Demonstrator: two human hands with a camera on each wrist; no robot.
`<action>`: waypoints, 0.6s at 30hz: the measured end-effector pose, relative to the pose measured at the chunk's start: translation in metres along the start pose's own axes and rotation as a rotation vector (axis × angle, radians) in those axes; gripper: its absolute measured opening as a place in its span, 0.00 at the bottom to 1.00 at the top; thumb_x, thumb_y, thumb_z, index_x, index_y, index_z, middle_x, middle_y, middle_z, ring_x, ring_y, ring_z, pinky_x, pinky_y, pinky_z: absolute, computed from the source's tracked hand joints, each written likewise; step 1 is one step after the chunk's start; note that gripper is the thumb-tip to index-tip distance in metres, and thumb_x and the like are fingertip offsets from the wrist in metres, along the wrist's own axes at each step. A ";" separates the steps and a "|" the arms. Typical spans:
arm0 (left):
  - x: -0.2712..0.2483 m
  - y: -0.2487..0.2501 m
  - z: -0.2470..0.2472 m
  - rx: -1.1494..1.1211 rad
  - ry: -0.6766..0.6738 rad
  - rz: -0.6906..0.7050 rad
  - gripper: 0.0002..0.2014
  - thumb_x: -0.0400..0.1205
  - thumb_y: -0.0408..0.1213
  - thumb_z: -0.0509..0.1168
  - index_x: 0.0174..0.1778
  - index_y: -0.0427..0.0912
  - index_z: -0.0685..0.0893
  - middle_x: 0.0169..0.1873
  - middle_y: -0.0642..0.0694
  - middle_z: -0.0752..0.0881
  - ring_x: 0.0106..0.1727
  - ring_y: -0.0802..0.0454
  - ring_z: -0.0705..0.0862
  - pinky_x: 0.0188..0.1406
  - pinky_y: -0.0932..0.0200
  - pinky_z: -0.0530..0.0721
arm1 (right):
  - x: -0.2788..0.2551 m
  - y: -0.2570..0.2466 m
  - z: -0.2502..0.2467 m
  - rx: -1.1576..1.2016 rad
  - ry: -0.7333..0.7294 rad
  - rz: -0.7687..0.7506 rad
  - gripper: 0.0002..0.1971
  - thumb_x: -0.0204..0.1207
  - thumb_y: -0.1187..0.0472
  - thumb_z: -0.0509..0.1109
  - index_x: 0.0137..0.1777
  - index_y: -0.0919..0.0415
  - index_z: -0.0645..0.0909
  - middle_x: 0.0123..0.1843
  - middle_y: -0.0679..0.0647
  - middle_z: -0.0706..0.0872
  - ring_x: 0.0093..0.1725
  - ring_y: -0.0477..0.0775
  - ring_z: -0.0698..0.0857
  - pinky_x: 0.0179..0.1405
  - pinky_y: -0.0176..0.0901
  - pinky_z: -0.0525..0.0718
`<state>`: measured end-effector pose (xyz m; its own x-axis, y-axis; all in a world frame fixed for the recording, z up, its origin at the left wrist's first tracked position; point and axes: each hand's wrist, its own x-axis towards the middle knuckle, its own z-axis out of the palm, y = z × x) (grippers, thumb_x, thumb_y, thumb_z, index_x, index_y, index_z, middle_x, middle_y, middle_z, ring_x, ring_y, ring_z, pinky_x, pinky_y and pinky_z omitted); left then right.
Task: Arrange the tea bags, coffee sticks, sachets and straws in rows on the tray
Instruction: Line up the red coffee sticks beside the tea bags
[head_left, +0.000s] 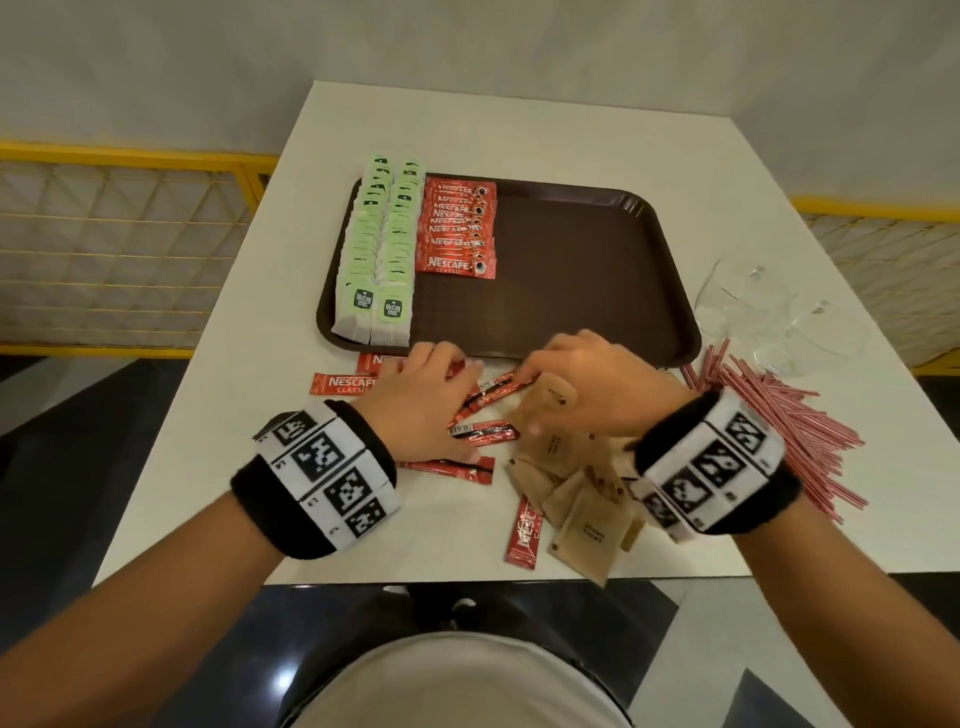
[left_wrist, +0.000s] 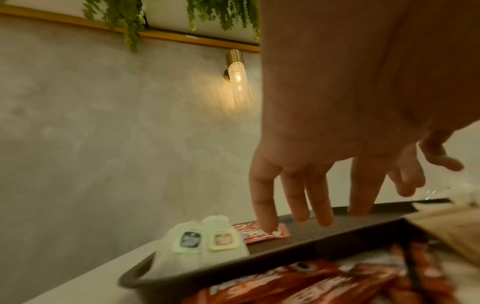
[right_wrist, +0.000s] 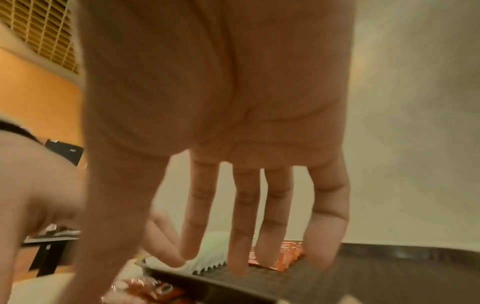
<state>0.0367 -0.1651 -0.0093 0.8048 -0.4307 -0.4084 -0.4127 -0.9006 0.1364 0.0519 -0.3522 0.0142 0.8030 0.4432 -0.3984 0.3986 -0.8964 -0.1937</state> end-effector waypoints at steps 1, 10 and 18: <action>0.000 0.007 0.000 -0.013 0.019 0.055 0.41 0.75 0.61 0.65 0.79 0.49 0.57 0.74 0.46 0.59 0.75 0.47 0.56 0.72 0.47 0.62 | -0.009 0.004 0.002 -0.058 -0.058 0.020 0.30 0.68 0.40 0.72 0.70 0.38 0.68 0.67 0.46 0.71 0.69 0.52 0.66 0.68 0.53 0.70; 0.007 0.056 0.016 -0.018 0.026 0.155 0.41 0.69 0.63 0.70 0.70 0.45 0.61 0.63 0.47 0.67 0.63 0.50 0.64 0.62 0.53 0.66 | -0.025 0.025 0.027 -0.210 -0.034 0.030 0.35 0.63 0.44 0.77 0.70 0.35 0.65 0.72 0.49 0.61 0.71 0.56 0.57 0.71 0.56 0.61; 0.013 0.024 0.012 -0.046 0.032 0.014 0.39 0.70 0.62 0.70 0.72 0.49 0.63 0.63 0.47 0.67 0.64 0.49 0.65 0.63 0.53 0.68 | -0.033 0.039 0.027 -0.169 0.037 0.025 0.36 0.66 0.42 0.74 0.71 0.31 0.60 0.75 0.47 0.57 0.74 0.55 0.53 0.72 0.57 0.60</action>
<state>0.0315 -0.1918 -0.0220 0.8123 -0.4445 -0.3775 -0.4048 -0.8958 0.1837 0.0291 -0.4024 -0.0043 0.8282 0.4230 -0.3677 0.4443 -0.8954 -0.0294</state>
